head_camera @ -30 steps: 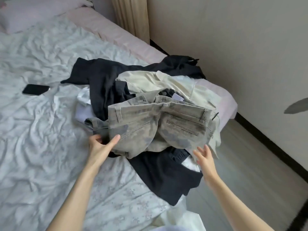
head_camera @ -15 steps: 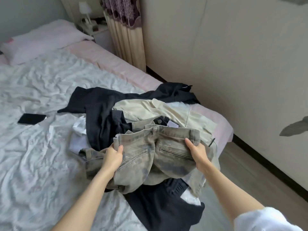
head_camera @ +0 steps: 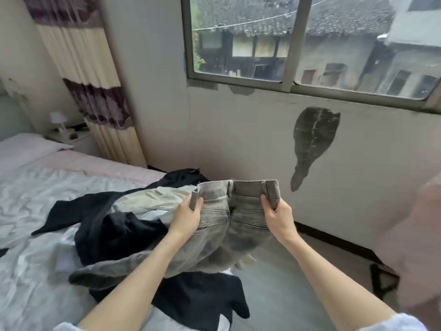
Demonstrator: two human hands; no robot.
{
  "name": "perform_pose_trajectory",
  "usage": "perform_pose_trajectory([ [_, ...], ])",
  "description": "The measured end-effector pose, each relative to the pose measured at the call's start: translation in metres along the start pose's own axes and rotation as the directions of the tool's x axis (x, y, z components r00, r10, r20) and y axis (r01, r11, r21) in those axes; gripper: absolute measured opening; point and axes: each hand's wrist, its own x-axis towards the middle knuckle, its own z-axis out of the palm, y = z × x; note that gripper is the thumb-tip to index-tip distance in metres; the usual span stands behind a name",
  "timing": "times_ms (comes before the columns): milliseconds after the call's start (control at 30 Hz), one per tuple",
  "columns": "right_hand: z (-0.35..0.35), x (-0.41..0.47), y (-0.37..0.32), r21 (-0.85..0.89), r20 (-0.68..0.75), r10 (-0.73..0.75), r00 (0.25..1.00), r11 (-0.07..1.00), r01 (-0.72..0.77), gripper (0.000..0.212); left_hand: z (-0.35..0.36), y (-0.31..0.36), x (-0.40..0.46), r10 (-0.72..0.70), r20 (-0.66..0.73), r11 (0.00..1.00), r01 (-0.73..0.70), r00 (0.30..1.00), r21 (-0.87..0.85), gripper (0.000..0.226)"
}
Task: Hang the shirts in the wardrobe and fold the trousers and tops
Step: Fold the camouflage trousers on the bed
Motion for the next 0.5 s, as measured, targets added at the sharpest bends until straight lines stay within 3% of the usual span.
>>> perform_pose_trajectory([
  [100, -0.092, -0.036, 0.008, -0.028, -0.147, 0.023, 0.989, 0.999, -0.027, 0.035, 0.047, 0.055, -0.035, 0.174, 0.159, 0.983, -0.181, 0.972, 0.03, 0.017],
  [167, -0.159, -0.065, 0.011, -0.079, -0.279, 0.0, 0.96, 0.997, -0.023, 0.033, 0.085, 0.095, -0.064, 0.283, 0.27, 0.952, -0.304, 0.92, 0.036, 0.026],
  [267, -0.262, -0.117, 0.01, -0.169, -0.499, -0.038, 0.866, 0.984, -0.054, 0.037, 0.14, 0.148, -0.123, 0.401, 0.363, 0.906, -0.421, 0.841, -0.026, 0.028],
  [400, -0.374, -0.189, 0.011, -0.214, -0.744, -0.086, 0.663, 0.97, -0.114, 0.042, 0.189, 0.205, -0.199, 0.494, 0.316, 0.868, -0.44, 0.81, -0.23, 0.029],
  [500, -0.422, -0.233, 0.007, -0.275, -0.811, -0.144, 0.568, 0.949, -0.153, 0.044, 0.2, 0.239, -0.24, 0.506, 0.248, 0.86, -0.459, 0.826, -0.225, 0.027],
])
